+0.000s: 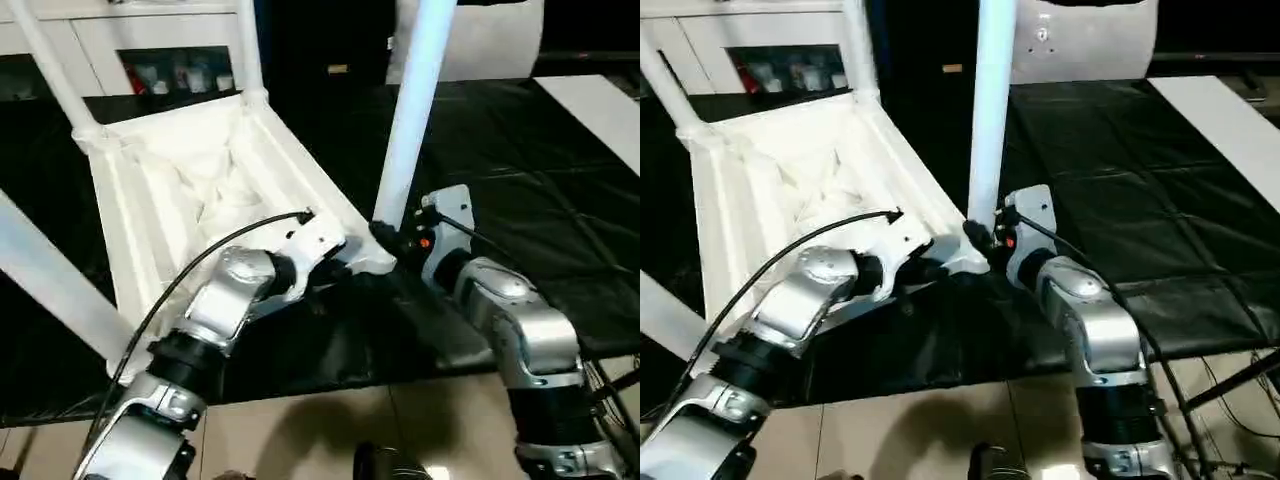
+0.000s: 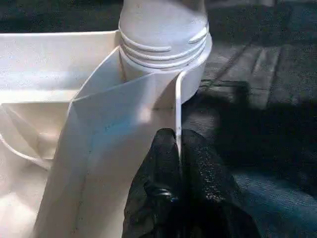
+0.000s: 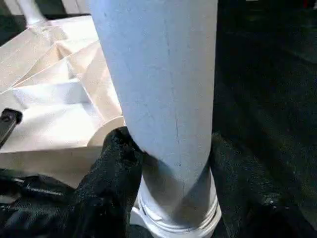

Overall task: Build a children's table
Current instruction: Rotate leg to tighten

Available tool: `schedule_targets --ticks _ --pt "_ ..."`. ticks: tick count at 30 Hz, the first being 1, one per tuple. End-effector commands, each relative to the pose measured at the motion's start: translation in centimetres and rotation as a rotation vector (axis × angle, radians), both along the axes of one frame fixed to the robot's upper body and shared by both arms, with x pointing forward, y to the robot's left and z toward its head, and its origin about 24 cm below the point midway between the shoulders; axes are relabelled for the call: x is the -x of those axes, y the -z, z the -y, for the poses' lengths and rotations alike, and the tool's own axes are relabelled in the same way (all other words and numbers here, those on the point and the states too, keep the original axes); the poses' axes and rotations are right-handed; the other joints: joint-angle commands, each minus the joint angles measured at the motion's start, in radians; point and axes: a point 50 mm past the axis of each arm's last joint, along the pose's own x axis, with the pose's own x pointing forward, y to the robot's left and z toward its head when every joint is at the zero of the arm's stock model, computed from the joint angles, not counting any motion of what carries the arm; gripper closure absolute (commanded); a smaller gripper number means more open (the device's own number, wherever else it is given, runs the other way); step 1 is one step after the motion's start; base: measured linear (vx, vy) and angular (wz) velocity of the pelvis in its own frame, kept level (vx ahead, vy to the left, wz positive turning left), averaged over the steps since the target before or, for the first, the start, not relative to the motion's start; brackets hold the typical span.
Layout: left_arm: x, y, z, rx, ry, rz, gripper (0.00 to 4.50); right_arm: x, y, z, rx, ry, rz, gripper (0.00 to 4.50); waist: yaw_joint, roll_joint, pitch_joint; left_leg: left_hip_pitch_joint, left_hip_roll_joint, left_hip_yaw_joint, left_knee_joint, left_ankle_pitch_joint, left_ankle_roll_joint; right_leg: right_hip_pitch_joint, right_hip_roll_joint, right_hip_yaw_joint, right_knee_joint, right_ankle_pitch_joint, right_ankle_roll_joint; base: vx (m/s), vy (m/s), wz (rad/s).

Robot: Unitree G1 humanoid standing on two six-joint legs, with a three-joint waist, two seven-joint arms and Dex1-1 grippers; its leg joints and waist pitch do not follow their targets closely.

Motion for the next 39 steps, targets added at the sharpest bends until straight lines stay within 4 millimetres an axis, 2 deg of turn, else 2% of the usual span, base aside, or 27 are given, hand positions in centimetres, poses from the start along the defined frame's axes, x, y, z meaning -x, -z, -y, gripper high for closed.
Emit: schedule_targets --ticks 1,2,3,5,7,9,10,11,12,14,15,17,18,19,21,23,24,26,28,31,39 --pt "0.7 -1.6 2.8 0.095 0.126 0.042 4.5 0.1 0.6 -0.7 0.019 -0.017 -0.014 1.89 0.011 -0.003 -0.066 -0.014 -0.001 0.011 -0.065 -0.144 0.102 0.075 -0.031 0.035 -0.066 -0.347 -0.154 0.0 0.0 0.0" --pt "0.7 -1.5 2.4 0.082 0.134 0.047 4.5 0.2 0.6 -0.2 0.015 -0.022 -0.004 1.86 0.011 -0.004 -0.067 -0.015 0.0 0.012 -0.064 -0.137 0.104 0.076 -0.032 0.036 -0.065 -0.331 -0.162 0.0 0.0 0.0" --pt "0.8 -1.5 2.1 0.072 0.14 0.05 4.5 0.3 0.6 0.1 0.014 -0.024 0.003 1.8 0.02 -0.003 -0.07 -0.011 0.0 0.016 -0.062 -0.115 0.115 0.077 -0.032 0.039 -0.061 -0.28 -0.186 0.0 0.0 0.0" --pt "0.8 -1.3 1.6 0.059 0.15 0.048 4.5 0.4 0.3 0.7 0.01 -0.02 0.029 1.72 0.028 0.003 -0.073 -0.012 -0.001 0.016 -0.061 -0.081 0.128 0.082 -0.033 0.041 -0.053 -0.232 -0.208 0.0 0.0 0.0" --pt "0.9 -1.0 0.6 0.035 0.175 0.037 4.5 0.7 -0.3 1.9 0.008 -0.08 0.059 1.46 0.039 0.01 -0.078 -0.012 0.0 0.015 -0.058 -0.046 0.143 0.087 -0.034 0.042 -0.044 -0.178 -0.225 0.0 0.0 0.0" --pt "1.0 -0.7 -0.1 0.012 0.213 0.038 4.5 1.0 -0.6 2.8 0.025 -0.157 0.068 1.38 0.044 0.01 -0.077 -0.012 0.002 0.017 -0.055 -0.026 0.17 0.086 -0.032 0.043 -0.038 -0.131 -0.246 0.0 0.0 0.0" --pt "1.0 -0.6 -0.2 0.01 0.219 0.038 4.5 1.1 -0.7 2.9 0.027 -0.166 0.069 1.38 0.046 0.011 -0.076 -0.012 0.003 0.016 -0.055 -0.032 0.174 0.085 -0.033 0.042 -0.039 -0.136 -0.249 0.0 0.0 0.0" --pt "1.2 -0.5 -0.5 0.0 0.269 0.042 4.5 1.3 -0.8 3.5 0.057 -0.226 0.072 1.08 0.048 0.011 -0.076 -0.012 0.003 0.017 -0.056 -0.046 0.176 0.086 -0.033 0.041 -0.041 -0.156 -0.249 0.0 0.0 0.0" --pt "1.4 -0.3 -0.9 -0.009 0.31 0.031 4.5 1.5 -1.0 4.0 0.087 -0.286 0.072 1.0 0.052 0.009 -0.074 -0.01 0.003 0.018 -0.056 -0.07 0.171 0.085 -0.034 0.041 -0.047 -0.197 -0.239 0.0 0.0 0.0" --pt "1.5 -0.2 -1.4 -0.022 0.354 0.026 4.5 1.8 -1.2 4.4 0.121 -0.37 0.067 1.0 0.06 0.006 -0.072 -0.006 0.006 0.018 -0.058 -0.095 0.162 0.085 -0.036 0.042 -0.05 -0.247 -0.226 0.0 0.0 0.0" --pt "1.6 -0.1 -1.6 -0.026 0.369 0.031 4.5 1.9 -1.3 4.5 0.127 -0.395 0.064 1.0 0.064 0.008 -0.07 -0.003 0.008 0.02 -0.06 -0.115 0.152 0.08 -0.037 0.042 -0.055 -0.285 -0.215 0.0 0.0 0.0" --pt "1.8 0.1 -2.0 -0.041 0.422 0.011 4.5 2.5 -1.6 4.7 0.116 -0.505 0.059 1.0 0.07 0.005 -0.072 -0.001 0.009 0.019 -0.061 -0.13 0.137 0.081 -0.038 0.043 -0.056 -0.316 -0.201 0.0 0.0 0.0" --pt "1.8 0.1 -2.1 -0.043 0.426 0.011 4.5 2.5 -1.6 4.7 0.115 -0.514 0.058 1.0 0.07 0.005 -0.071 0.0 0.01 0.02 -0.062 -0.128 0.131 0.08 -0.038 0.044 -0.055 -0.313 -0.201 0.0 0.0 0.0" --pt "2.1 0.2 -2.6 -0.077 0.506 0.009 4.5 3.4 -1.7 4.9 0.114 -0.661 0.029 1.0 0.072 0.005 -0.073 0.001 0.01 0.019 -0.062 -0.131 0.132 0.08 -0.038 0.043 -0.055 -0.313 -0.201 0.0 0.0 0.0" --pt "2.4 0.3 -3.1 -0.107 0.574 0.008 4.5 4.0 -1.6 5.2 0.113 -0.767 -0.016 1.0 0.076 0.002 -0.075 -0.002 0.013 0.017 -0.06 -0.129 0.147 0.083 -0.04 0.044 -0.05 -0.294 -0.204 0.0 0.0 0.0" --pt "2.5 0.3 -3.3 -0.121 0.615 0.006 4.5 4.2 -1.4 5.4 0.12 -0.822 -0.038 1.18 0.078 0.001 -0.076 -0.005 0.014 0.019 -0.058 -0.119 0.147 0.082 -0.04 0.044 -0.047 -0.28 -0.211 0.0 0.0 0.0" --pt "2.5 0.3 -3.4 -0.128 0.636 0.007 4.5 4.2 -1.3 5.4 0.121 -0.846 -0.051 1.18 0.08 -0.006 -0.079 -0.005 0.015 0.02 -0.058 -0.114 0.144 0.083 -0.041 0.045 -0.046 -0.28 -0.214 0.0 0.0 0.0" --pt "2.7 0.2 -3.5 -0.146 0.697 0.006 4.5 4.3 -1.0 5.5 0.137 -0.906 -0.079 1.46 0.086 -0.005 -0.079 -0.004 0.014 0.019 -0.057 -0.114 0.143 0.082 -0.042 0.044 -0.046 -0.295 -0.212 0.0 0.0 0.0" --pt "2.8 0.1 -3.4 -0.161 0.726 0.008 4.5 4.2 -0.6 5.3 0.166 -0.934 -0.083 1.58 0.09 -0.009 -0.081 -0.004 0.016 0.021 -0.055 -0.101 0.136 0.081 -0.043 0.046 -0.042 -0.293 -0.215 0.0 0.0 0.0" --pt "2.7 0.0 -3.3 -0.165 0.743 0.015 4.5 4.0 -0.4 5.0 0.163 -0.944 -0.083 1.98 0.093 -0.009 -0.08 -0.004 0.015 0.021 -0.055 -0.112 0.122 0.079 -0.044 0.046 -0.044 -0.327 -0.204 0.0 0.0 0.0" --pt "2.7 0.0 -3.1 -0.159 0.776 0.021 4.5 4.1 -0.2 4.2 0.129 -0.999 -0.074 2.54 0.093 -0.014 -0.082 -0.007 0.009 0.02 -0.053 -0.131 0.102 0.081 -0.042 0.045 -0.048 -0.389 -0.166 0.0 0.0 0.0"
